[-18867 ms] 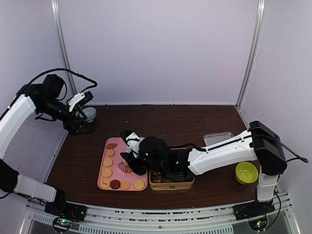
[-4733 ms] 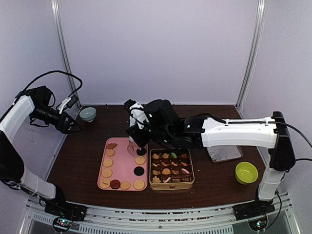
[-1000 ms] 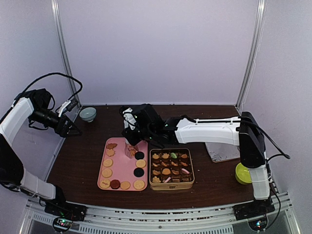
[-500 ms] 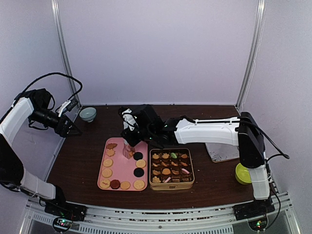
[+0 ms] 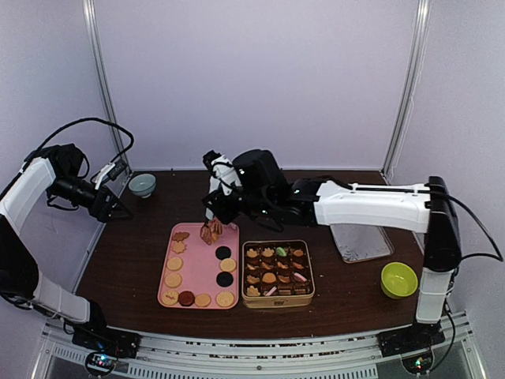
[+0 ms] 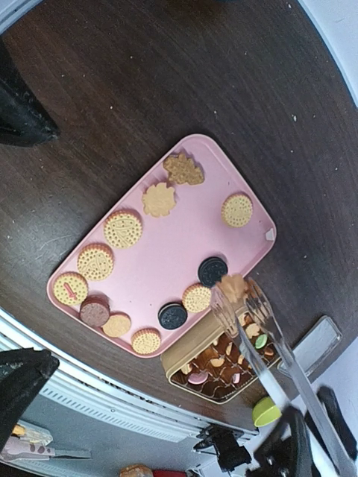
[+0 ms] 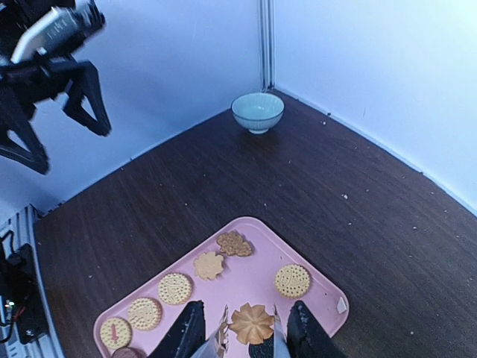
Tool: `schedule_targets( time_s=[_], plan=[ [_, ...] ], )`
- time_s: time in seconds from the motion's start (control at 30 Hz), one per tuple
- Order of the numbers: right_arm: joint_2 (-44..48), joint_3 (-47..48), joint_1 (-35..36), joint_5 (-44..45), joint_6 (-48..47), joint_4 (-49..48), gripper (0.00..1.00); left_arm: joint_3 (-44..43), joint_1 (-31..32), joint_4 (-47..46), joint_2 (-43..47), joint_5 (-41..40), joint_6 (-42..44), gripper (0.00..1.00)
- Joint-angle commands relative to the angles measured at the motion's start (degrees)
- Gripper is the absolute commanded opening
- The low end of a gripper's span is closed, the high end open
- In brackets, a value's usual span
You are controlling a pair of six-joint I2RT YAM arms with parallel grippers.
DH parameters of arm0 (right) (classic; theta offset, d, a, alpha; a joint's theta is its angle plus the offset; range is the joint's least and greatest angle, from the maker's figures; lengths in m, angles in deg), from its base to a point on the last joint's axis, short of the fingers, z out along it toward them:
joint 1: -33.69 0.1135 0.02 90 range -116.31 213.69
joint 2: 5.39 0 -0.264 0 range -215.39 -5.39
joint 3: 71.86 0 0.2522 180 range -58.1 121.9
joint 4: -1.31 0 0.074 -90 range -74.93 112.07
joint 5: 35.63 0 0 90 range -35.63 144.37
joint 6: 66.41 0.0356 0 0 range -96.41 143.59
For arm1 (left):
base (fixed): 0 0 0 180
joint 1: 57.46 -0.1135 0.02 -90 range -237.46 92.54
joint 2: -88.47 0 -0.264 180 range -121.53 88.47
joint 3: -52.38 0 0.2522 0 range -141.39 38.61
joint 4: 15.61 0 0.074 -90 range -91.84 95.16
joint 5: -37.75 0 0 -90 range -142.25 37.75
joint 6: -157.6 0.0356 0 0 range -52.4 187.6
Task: Pack the cookies
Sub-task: Pick up the fake cookies from the plate, then place the fake cookies in the empty pocket of the box.
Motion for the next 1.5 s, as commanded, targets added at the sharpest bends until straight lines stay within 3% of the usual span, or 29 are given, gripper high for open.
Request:
schedule_targets(
  time_s=[0.0,0.27,0.5,0.83,1.47],
  plan=[
    [14.9,-10.0,0.3,2.8,0.8,-4.6,0.27,-1.1,-0.5,-0.1,-0.8,1.6,1.0,0.97],
    [36.6,-33.8,1.4,6.3,6.2,0.9,0.27,-1.0,-0.5,-0.6,-1.3,2.0,1.1,0.97],
    [48.6,-43.3,4.7,7.5,12.9,6.9,0.28,-1.4,-0.4,-0.6,-1.8,2.2,0.9,0.97],
    [49.1,-46.8,7.2,7.6,15.5,7.2,0.30,-1.5,-0.5,-0.8,-2.1,1.9,0.5,0.97],
    [47.4,-43.5,7.3,13.7,10.8,10.9,0.41,-1.3,-0.5,-0.5,-1.7,1.9,0.9,0.97]
  ],
)
